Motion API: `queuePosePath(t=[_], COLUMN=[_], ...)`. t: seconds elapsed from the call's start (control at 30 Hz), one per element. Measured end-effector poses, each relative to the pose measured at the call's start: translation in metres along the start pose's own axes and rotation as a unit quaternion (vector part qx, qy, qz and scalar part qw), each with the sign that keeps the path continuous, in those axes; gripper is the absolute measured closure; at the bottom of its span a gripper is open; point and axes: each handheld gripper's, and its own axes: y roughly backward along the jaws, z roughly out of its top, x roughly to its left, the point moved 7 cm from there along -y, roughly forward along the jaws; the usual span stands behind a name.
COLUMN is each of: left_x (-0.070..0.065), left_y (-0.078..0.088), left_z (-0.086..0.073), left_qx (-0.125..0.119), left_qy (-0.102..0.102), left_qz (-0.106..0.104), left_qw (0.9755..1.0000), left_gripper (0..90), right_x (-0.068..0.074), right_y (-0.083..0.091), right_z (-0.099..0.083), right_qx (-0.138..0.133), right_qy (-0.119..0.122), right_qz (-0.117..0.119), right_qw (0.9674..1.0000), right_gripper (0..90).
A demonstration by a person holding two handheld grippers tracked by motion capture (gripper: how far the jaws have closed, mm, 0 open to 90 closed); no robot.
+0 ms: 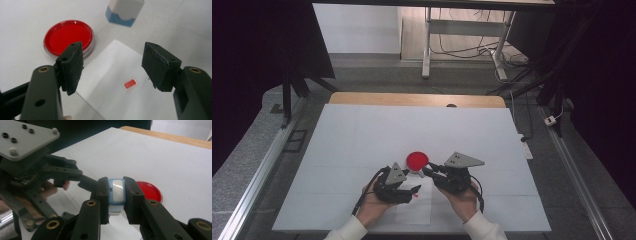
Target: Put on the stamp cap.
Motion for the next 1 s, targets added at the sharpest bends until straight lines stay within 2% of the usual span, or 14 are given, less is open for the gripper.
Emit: queuePosePath(t=[0.13,0.3,0.37,0.63,0.87,1.0], left_x=[0.003,0.012,0.014,0.03,0.041,0.046], left_y=[0.012,0.029,0.035,0.067,0.098,0.107], left_z=[-0.007,-0.017,-0.022,-0.049,-0.075,-0.084], left_qx=[0.003,-0.001,0.0,-0.004,-0.015,-0.017], left_qy=[0.003,0.026,0.029,0.049,0.072,0.078], left_qz=[-0.006,-0.013,-0.014,0.008,0.028,0.04], left_qw=[1.0,0.9996,0.9995,0.9988,0.9969,0.996], left_gripper=[33.0,32.3,32.3,32.4,32.7,32.8], right_x=[-0.002,-0.005,-0.006,-0.011,-0.019,-0.021], right_y=[0.001,0.003,0.004,0.007,0.011,0.011], right_z=[0.0,0.001,0.001,0.003,0.004,0.005], right_qx=[0.0,-0.003,-0.002,-0.006,-0.004,-0.004], right_qy=[0.01,0.028,0.037,0.059,0.075,0.082], right_qz=[-0.004,-0.01,-0.013,-0.022,-0.032,-0.031], right_qw=[0.9999,0.9995,0.9992,0.998,0.9966,0.9961], right_gripper=[74.8,74.8,74.8,74.8,74.8,74.7])
